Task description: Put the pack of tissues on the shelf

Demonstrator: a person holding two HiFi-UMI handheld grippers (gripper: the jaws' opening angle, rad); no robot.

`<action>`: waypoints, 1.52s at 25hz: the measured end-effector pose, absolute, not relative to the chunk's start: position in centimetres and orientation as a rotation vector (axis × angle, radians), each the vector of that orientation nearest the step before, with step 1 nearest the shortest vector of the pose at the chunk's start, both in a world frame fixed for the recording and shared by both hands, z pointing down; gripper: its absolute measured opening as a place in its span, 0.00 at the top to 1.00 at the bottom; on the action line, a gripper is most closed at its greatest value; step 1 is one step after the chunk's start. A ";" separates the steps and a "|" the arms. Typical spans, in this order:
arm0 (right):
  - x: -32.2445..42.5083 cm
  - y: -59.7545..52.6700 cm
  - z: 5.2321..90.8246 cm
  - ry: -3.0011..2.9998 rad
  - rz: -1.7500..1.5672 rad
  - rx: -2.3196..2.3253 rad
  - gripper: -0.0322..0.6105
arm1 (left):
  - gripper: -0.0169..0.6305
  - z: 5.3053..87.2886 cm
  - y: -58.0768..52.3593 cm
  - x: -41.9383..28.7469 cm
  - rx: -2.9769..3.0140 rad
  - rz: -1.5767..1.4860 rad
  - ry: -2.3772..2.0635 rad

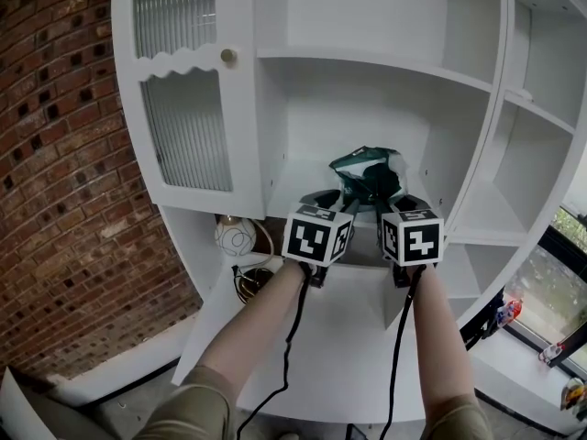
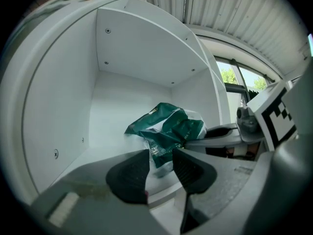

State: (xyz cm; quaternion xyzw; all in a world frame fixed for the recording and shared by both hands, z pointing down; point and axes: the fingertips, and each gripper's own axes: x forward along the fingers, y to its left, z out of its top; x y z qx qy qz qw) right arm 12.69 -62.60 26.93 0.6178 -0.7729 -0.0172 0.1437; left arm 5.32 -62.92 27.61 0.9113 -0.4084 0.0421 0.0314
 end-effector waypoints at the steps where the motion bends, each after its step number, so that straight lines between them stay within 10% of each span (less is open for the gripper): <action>1: 12.7 -62.6 26.9 -2.216 -0.074 1.783 0.77 | 0.73 27.6 -63.0 5.3 2.806 0.129 -1.258; 21: 15.3 -62.1 26.8 -2.056 -0.288 1.827 0.37 | 0.73 27.8 -63.2 5.4 2.803 0.169 -1.305; 38: 16.8 -62.2 27.1 -2.070 -0.283 1.893 0.33 | 0.73 28.0 -63.3 5.6 2.803 0.172 -1.316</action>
